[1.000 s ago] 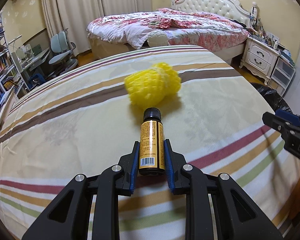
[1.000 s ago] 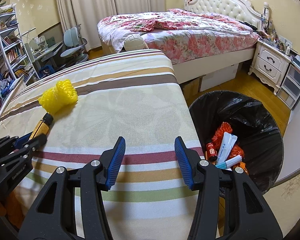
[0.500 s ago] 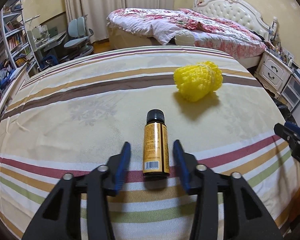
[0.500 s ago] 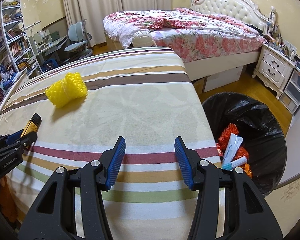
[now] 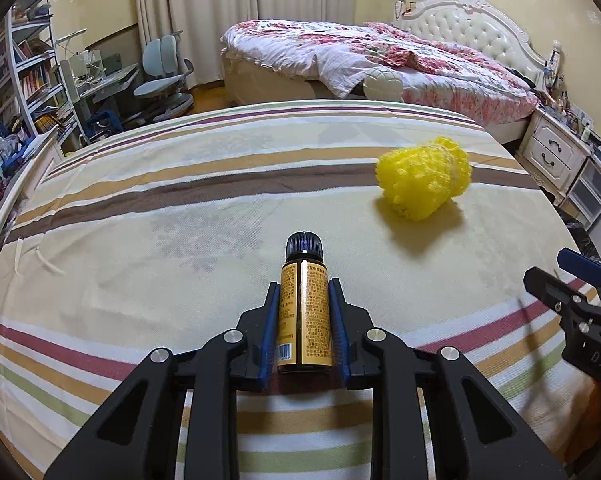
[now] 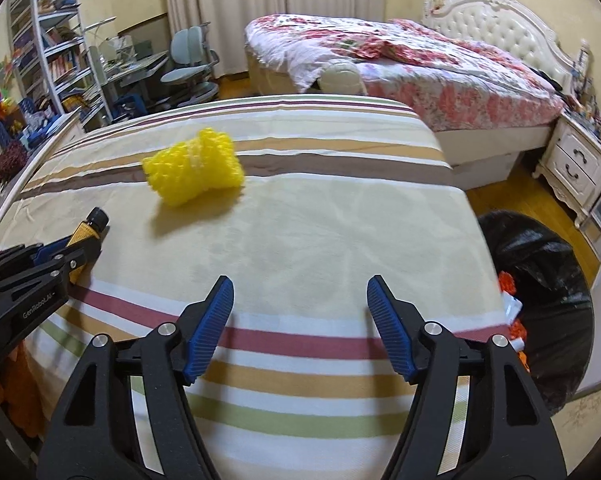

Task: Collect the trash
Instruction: 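Grasp the yellow mesh net with the right gripper while the left gripper holds the bottle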

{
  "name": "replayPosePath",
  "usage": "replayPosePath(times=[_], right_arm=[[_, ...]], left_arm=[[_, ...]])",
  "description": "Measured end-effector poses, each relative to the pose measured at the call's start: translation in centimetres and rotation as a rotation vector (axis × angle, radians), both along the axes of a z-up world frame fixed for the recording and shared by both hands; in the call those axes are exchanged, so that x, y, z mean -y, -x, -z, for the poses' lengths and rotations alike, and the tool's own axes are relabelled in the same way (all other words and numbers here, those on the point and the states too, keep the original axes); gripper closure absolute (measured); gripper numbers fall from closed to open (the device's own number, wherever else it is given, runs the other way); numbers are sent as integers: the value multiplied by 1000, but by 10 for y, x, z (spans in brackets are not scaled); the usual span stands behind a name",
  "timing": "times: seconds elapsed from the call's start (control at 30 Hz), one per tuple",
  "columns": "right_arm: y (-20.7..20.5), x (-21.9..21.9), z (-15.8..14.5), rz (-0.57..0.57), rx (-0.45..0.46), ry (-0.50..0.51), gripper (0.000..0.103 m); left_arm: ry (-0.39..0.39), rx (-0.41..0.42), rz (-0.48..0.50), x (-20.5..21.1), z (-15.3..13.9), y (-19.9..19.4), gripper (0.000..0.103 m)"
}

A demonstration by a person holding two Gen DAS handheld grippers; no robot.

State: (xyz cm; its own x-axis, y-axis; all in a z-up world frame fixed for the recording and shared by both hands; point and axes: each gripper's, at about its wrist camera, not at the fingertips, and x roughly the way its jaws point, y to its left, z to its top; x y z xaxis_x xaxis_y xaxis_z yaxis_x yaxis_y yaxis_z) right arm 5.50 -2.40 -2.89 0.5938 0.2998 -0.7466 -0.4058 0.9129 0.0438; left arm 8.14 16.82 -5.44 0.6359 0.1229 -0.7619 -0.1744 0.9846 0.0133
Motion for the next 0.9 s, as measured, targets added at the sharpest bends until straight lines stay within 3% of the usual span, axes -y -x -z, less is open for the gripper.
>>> replayPosePath(times=[0.33, 0.73, 0.83, 0.9], right_arm=[[-17, -69, 1, -106, -20, 14, 27], [-46, -104, 1, -85, -10, 22, 26], [-49, -102, 2, -74, -25, 15, 39], [-51, -100, 3, -73, -39, 8, 64]], left_arm=[[-18, -18, -124, -57, 3, -12, 78], [-7, -15, -142, -74, 3, -11, 78], [-2, -14, -139, -75, 2, -11, 78], [1, -13, -140, -75, 2, -11, 78]])
